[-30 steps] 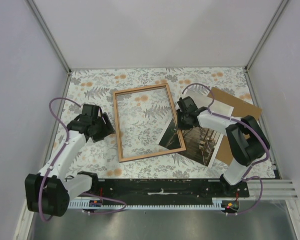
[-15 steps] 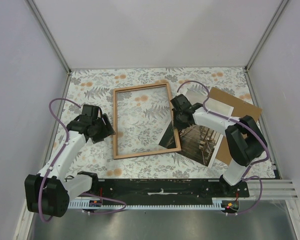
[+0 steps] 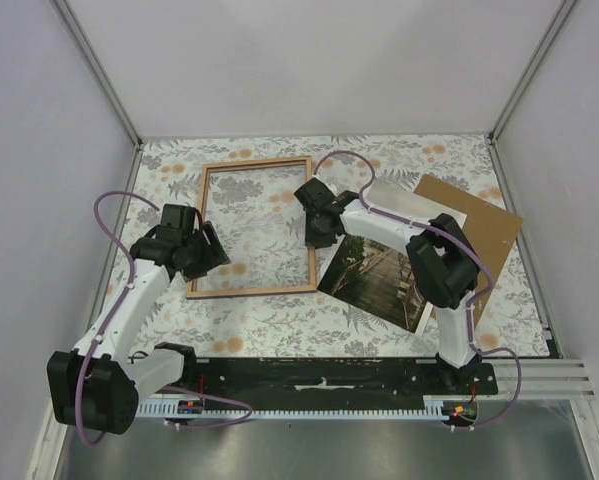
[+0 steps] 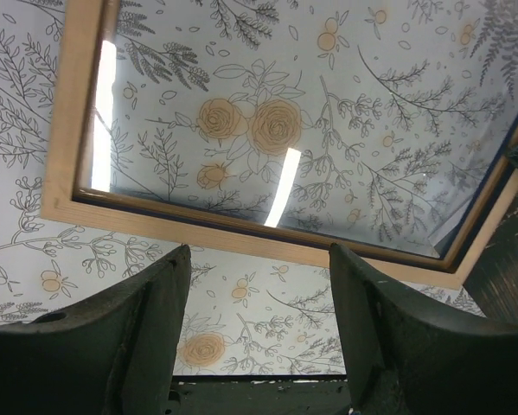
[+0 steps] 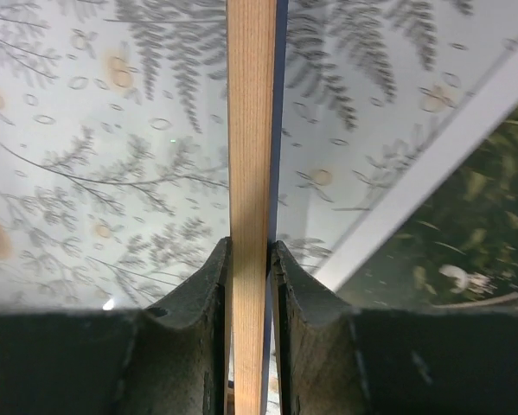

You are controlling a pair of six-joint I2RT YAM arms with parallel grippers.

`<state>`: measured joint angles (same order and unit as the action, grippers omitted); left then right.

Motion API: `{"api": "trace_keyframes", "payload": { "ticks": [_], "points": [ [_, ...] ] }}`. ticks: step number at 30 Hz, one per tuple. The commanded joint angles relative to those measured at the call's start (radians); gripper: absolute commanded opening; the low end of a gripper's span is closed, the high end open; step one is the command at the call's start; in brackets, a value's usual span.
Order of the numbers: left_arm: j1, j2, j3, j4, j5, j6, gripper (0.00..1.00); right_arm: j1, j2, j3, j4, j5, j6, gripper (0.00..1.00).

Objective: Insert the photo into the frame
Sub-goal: Move the frame body to the center of the board.

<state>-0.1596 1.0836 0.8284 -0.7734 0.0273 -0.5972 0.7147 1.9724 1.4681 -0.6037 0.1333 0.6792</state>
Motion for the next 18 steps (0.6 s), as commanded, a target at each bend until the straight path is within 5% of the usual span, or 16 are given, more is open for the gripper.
{"api": "trace_keyframes", "payload": {
  "ticks": [1,12,18],
  "points": [
    [-0.004,-0.013,0.058,0.002,-0.01,0.027,0.72,0.038,0.075,0.153,-0.008,0.009,0.074,0.14],
    [-0.004,-0.01,0.06,0.01,-0.01,0.02,0.72,0.089,0.183,0.236,-0.008,0.023,0.141,0.18],
    [-0.004,-0.02,0.031,0.036,0.031,0.036,0.73,0.091,0.152,0.221,-0.01,0.045,0.128,0.55]
  ]
}}
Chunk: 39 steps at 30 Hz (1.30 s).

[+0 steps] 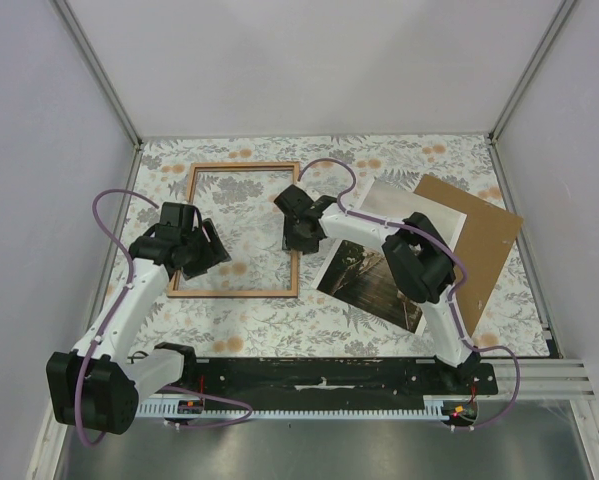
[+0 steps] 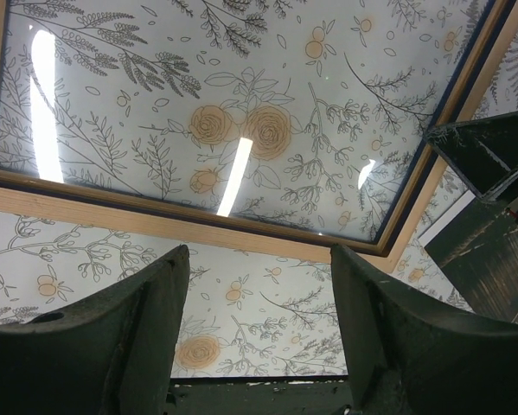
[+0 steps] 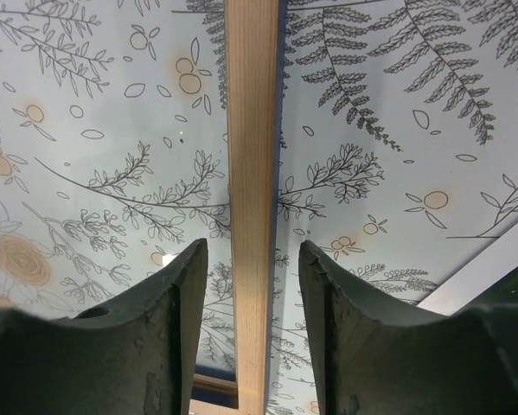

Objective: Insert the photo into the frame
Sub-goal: Move the frame body to the center of the board, then pick up the photo from the backboard.

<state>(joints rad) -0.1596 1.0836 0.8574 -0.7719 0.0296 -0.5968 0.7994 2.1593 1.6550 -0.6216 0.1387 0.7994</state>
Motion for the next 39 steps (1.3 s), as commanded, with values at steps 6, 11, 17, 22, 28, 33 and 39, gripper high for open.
{"api": "trace_keyframes", "payload": {
  "ticks": [6,11,17,22,28,33,39],
  "points": [
    [-0.008,-0.047,-0.024,0.094,0.105,0.037,0.75,-0.017,-0.191,-0.055,0.006,0.062,-0.029,0.82],
    [-0.085,-0.036,-0.017,0.175,0.155,0.023,0.75,-0.109,-0.58,-0.438,0.057,0.105,-0.019,0.89],
    [-0.386,0.146,0.074,0.298,0.046,-0.053,0.73,-0.331,-1.125,-0.891,0.066,0.038,0.009,0.94],
    [-0.547,0.43,0.265,0.309,-0.013,-0.025,0.72,-0.547,-1.352,-1.066,0.028,-0.068,-0.009,0.98],
    [-0.578,0.677,0.454,0.296,0.001,0.04,0.71,-0.742,-1.398,-1.187,0.051,-0.247,-0.046,0.98],
    [-0.592,0.783,0.531,0.29,-0.002,0.075,0.7,-0.858,-1.418,-1.265,0.046,-0.33,-0.039,0.98],
    [-0.598,0.86,0.562,0.293,0.006,0.095,0.7,-0.898,-1.472,-1.307,-0.01,-0.314,-0.031,0.98]
  ]
}}
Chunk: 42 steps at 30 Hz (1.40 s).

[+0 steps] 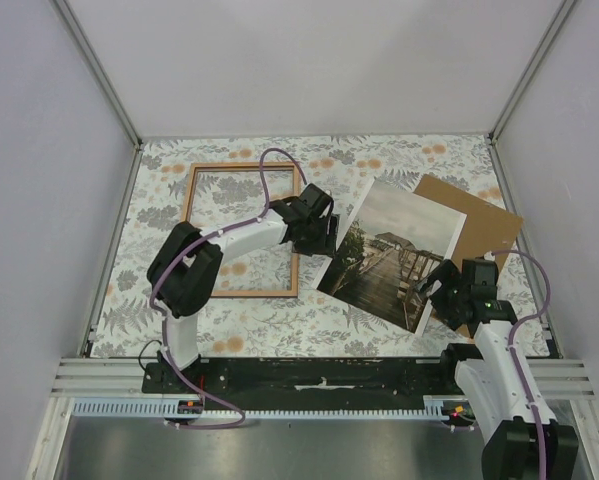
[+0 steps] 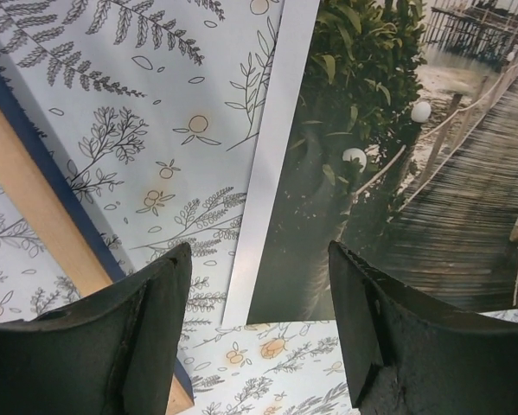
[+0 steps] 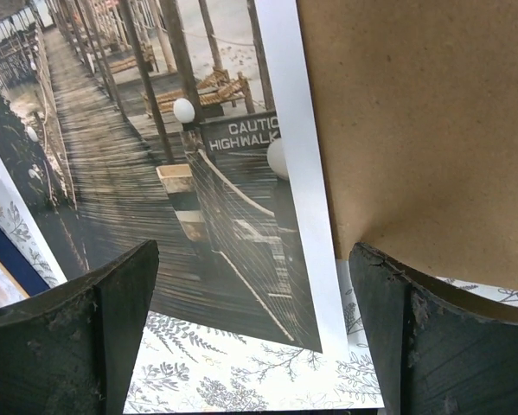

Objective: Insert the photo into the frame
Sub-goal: Pick up the photo from the backboard.

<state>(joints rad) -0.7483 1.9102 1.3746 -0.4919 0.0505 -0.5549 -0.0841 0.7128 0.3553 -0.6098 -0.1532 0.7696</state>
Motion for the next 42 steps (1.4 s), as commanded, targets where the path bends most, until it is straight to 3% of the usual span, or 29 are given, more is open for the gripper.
{"api": "trace_keyframes", "payload": {
  "ticks": [1,12,24,31,42],
  "points": [
    [-0.01,0.045,0.046,0.016,-0.015,0.053,0.7,-0.014,-0.03,-0.01,-0.028,-0.019,-0.003,0.98],
    [-0.014,0.122,0.058,0.027,-0.009,0.056,0.7,-0.014,-0.078,-0.068,-0.048,-0.051,0.031,0.98],
    [-0.02,0.135,0.067,0.027,-0.002,0.053,0.7,-0.016,-0.09,-0.036,-0.18,-0.065,0.042,0.98],
    [-0.023,0.153,0.073,0.029,0.008,0.053,0.69,-0.016,-0.082,-0.078,-0.082,-0.104,0.053,0.98],
    [-0.029,0.184,0.087,0.013,0.003,0.056,0.69,-0.016,-0.214,-0.078,0.001,-0.181,0.042,0.98]
  ]
}}
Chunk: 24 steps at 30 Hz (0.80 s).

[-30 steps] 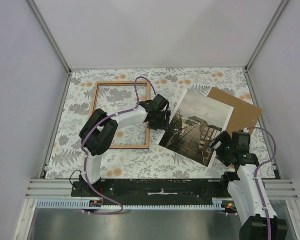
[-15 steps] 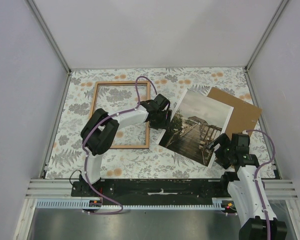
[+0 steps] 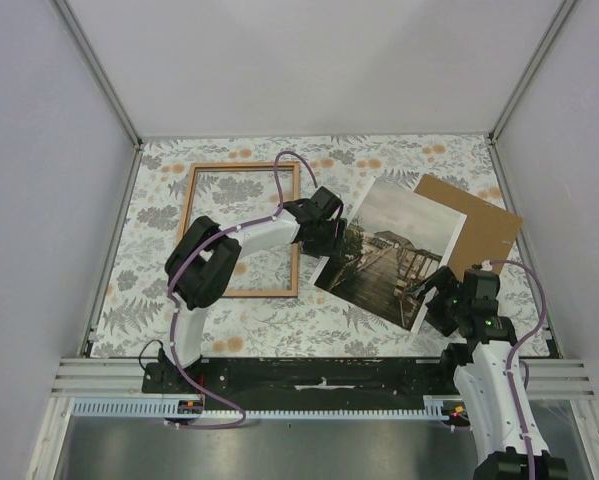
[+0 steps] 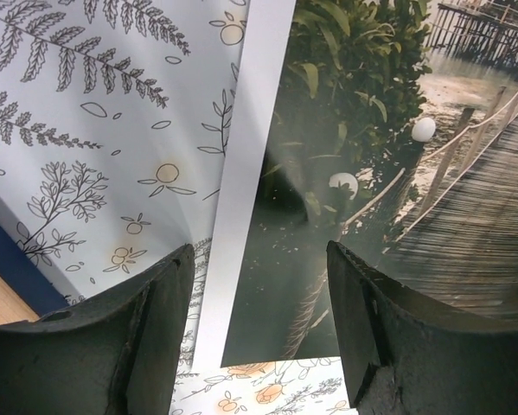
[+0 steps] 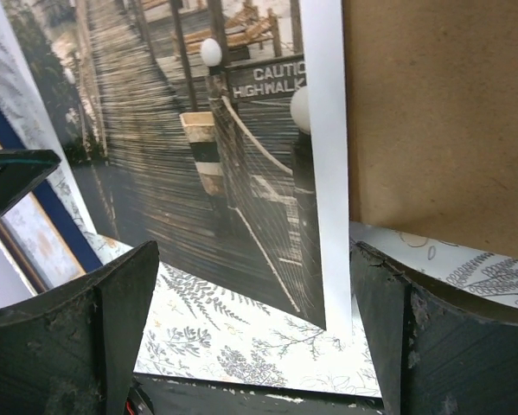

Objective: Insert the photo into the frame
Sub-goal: Pick up the photo from the backboard.

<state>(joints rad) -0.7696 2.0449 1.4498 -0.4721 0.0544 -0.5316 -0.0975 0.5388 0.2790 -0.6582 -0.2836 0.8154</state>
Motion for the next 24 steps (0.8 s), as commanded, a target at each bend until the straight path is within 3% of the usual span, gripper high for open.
{"api": "trace_keyframes", "payload": {
  "ticks": [1,8,15,24],
  "points": [
    [-0.01,0.054,0.014,-0.01,-0.001,0.033,0.69,-0.002,-0.059,-0.003,0.055,-0.06,0.001,0.97],
    [-0.01,0.07,0.029,-0.029,-0.014,0.044,0.69,-0.002,-0.142,-0.026,0.106,-0.1,0.039,0.91],
    [-0.008,0.074,0.041,-0.043,-0.021,0.044,0.69,-0.002,-0.097,-0.064,0.186,-0.137,0.073,0.75],
    [-0.01,0.067,0.05,-0.054,-0.022,0.056,0.69,-0.002,-0.039,-0.049,0.146,-0.085,0.059,0.58]
  ]
}}
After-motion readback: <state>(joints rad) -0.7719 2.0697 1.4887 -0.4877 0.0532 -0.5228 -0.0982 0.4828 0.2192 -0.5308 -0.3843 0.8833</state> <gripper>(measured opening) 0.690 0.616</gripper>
